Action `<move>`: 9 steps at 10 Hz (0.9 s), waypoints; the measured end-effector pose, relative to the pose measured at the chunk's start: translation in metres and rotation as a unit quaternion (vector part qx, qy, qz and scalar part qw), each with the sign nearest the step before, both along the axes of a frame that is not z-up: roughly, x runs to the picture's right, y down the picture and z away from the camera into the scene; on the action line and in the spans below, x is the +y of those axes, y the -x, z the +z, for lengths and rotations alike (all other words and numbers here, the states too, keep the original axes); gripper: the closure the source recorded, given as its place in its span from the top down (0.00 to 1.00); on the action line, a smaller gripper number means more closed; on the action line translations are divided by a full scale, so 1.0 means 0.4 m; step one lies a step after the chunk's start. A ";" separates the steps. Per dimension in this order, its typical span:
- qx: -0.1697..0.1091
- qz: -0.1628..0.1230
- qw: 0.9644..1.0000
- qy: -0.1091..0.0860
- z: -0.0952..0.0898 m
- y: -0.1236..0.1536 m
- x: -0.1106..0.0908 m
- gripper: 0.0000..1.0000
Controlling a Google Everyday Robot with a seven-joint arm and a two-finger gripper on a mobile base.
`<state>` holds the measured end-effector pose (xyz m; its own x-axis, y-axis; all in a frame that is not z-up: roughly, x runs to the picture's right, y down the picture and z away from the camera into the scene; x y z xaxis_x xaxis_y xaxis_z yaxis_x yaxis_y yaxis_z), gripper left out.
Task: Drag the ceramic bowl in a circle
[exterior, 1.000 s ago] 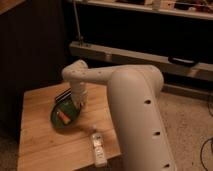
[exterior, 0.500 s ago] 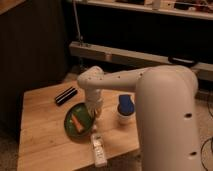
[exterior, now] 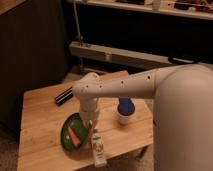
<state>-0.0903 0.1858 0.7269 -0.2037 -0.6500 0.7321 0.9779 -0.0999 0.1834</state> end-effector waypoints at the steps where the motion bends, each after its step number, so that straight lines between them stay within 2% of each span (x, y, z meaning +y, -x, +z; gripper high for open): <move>1: -0.012 -0.006 1.000 0.003 -0.012 0.019 0.010 0.00; 3: -0.044 -0.020 0.999 0.014 -0.022 0.082 0.038 0.00; 6: -0.078 -0.030 0.996 0.028 0.024 0.176 0.063 0.00; 8: -0.092 -0.030 0.995 0.027 0.053 0.220 0.055 0.00; 9: -0.098 -0.027 0.995 0.022 0.072 0.239 0.034 0.00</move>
<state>-0.1858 0.1996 0.7557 -0.3787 -0.6020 0.7030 0.9167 -0.1392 0.3746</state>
